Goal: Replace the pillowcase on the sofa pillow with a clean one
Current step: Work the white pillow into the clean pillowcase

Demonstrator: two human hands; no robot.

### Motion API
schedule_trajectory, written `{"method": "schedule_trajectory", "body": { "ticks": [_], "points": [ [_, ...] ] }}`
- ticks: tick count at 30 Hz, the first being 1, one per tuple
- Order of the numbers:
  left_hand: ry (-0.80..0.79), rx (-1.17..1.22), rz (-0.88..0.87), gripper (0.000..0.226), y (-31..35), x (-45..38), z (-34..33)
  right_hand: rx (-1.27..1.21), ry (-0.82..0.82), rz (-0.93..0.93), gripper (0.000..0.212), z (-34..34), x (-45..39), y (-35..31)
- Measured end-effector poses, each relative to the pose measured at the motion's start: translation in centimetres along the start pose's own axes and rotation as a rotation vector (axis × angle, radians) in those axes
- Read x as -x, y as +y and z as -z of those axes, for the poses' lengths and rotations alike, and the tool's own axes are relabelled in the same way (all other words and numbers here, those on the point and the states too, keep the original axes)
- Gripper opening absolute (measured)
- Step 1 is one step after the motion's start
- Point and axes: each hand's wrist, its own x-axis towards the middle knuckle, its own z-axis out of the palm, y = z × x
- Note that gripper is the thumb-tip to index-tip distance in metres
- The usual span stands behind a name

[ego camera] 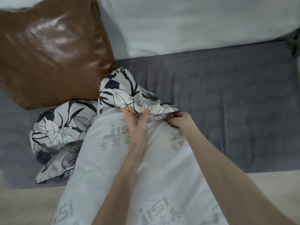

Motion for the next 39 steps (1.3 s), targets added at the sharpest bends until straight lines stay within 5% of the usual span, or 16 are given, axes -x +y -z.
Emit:
{"method": "schedule_trajectory", "body": {
  "ticks": [3, 6, 12, 17, 19, 25, 28, 30, 34, 39],
  "points": [
    [-0.043, -0.008, -0.067, 0.036, 0.6, 1.8, 0.2, -0.316, -0.020, -0.094, 0.040, 0.7, -0.3, -0.6],
    [-0.055, 0.057, -0.125, 0.037, 1.3, 2.9, 0.9, -0.533, 0.038, -0.064, 0.009, 2.9, 1.8, 0.1],
    [-0.075, 0.199, -0.162, 0.031, 5.2, 4.1, 3.0, -1.257, -0.519, 0.057, 0.029, 7.8, 9.7, -5.6],
    [-0.073, 0.262, -0.050, 0.038, 5.2, 4.4, 5.8, -1.051, -0.653, 0.395, 0.013, 7.4, 14.6, -5.7],
    [0.037, 0.187, 0.038, 0.036, 3.2, 4.3, 7.0, -1.134, -0.631, 0.329, 0.019, 7.8, 13.0, -2.5],
    [0.139, 0.012, 0.317, 0.026, -4.0, 4.4, 5.6, -1.353, -0.153, -0.019, 0.014, 12.2, 3.4, 3.3],
    [0.206, 0.182, 0.381, 0.012, -6.1, 3.7, 1.2, -1.294, -0.145, -0.051, 0.014, 13.2, 0.2, 1.4],
    [0.100, 0.311, 0.357, 0.020, -6.9, 4.3, -2.2, -1.229, -0.197, -0.027, 0.016, 12.5, -0.5, 0.2],
    [-0.063, 0.181, 0.322, 0.020, -5.6, 5.7, -7.5, -1.282, -0.308, -0.033, 0.018, 14.3, 0.0, -1.4],
    [-0.046, 0.489, 0.399, 0.029, -5.7, 5.5, -7.6, -1.137, -0.135, 0.004, 0.019, 19.3, -3.2, -6.0]
  ]
}}
